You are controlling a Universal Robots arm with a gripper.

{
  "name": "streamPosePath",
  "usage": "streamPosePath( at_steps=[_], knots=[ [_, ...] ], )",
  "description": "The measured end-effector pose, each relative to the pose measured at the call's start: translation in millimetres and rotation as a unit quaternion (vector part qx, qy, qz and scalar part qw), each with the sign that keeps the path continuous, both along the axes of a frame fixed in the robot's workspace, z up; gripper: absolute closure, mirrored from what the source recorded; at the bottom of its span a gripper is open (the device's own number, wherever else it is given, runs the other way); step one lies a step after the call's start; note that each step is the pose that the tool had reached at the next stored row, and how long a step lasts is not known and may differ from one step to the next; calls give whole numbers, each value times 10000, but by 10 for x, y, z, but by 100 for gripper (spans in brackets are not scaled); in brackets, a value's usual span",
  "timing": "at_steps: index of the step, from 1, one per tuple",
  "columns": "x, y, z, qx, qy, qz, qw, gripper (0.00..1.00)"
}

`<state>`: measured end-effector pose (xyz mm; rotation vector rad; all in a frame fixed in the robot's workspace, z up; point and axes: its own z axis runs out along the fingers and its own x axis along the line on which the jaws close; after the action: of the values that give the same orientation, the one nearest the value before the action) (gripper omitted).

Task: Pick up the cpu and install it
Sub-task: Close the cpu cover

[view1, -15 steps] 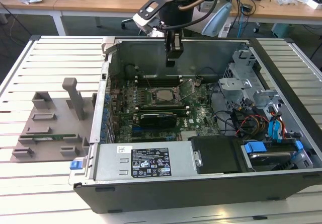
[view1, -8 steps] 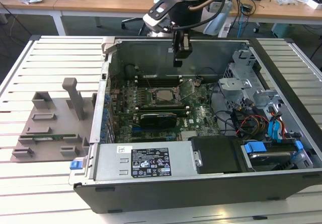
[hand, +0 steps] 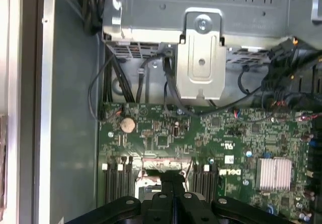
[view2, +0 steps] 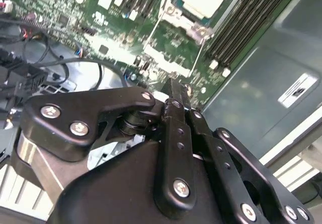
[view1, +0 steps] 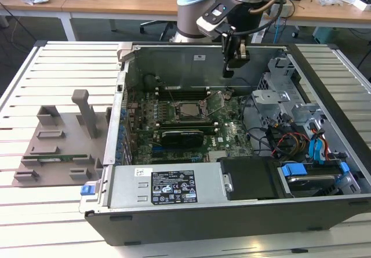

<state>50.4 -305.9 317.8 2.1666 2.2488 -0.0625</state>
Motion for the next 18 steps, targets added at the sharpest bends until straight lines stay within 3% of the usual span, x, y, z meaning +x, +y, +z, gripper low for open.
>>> streamPosePath(
  at_steps=[18],
  knots=[
    [514,0,-12,0,14,1,10000,89]
  ],
)
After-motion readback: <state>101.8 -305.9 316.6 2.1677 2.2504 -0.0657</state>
